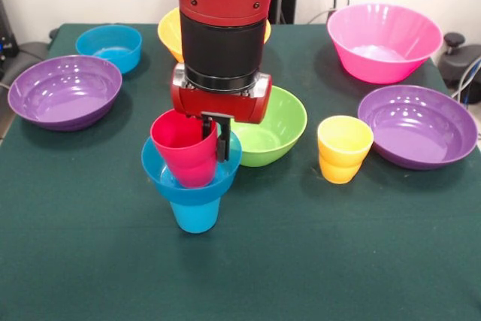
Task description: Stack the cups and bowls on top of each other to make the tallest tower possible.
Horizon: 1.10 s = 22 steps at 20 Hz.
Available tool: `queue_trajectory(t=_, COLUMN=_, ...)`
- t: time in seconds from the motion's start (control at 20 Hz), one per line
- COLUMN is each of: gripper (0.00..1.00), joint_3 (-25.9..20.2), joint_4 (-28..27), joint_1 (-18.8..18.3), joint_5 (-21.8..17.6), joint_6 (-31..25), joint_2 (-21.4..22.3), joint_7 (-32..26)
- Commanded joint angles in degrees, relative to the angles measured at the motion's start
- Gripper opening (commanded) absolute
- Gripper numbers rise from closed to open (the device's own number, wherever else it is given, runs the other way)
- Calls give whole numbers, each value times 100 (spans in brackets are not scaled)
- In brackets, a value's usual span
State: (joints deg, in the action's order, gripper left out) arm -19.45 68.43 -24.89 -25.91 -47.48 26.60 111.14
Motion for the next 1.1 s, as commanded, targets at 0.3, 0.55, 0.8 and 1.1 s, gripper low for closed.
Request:
queue_trajectory(t=0.3, gripper=0, joint_3=195, joint_4=300, joint_1=209, joint_5=9, joint_6=365, joint_2=-47, joint_7=432)
queue_trajectory(t=0.55, gripper=0, joint_3=239, joint_4=226, joint_1=233, joint_5=29, joint_6=270, joint_2=-75, joint_7=369)
queue_trajectory(t=0.8, gripper=0, joint_3=267, joint_4=89, joint_1=266, joint_5=45, joint_6=128, joint_2=-110, joint_7=325)
queue_trajectory(t=1.1, gripper=0, joint_3=263, joint_4=287, joint_1=261, joint_5=132, joint_6=285, joint_2=-98, joint_7=473)
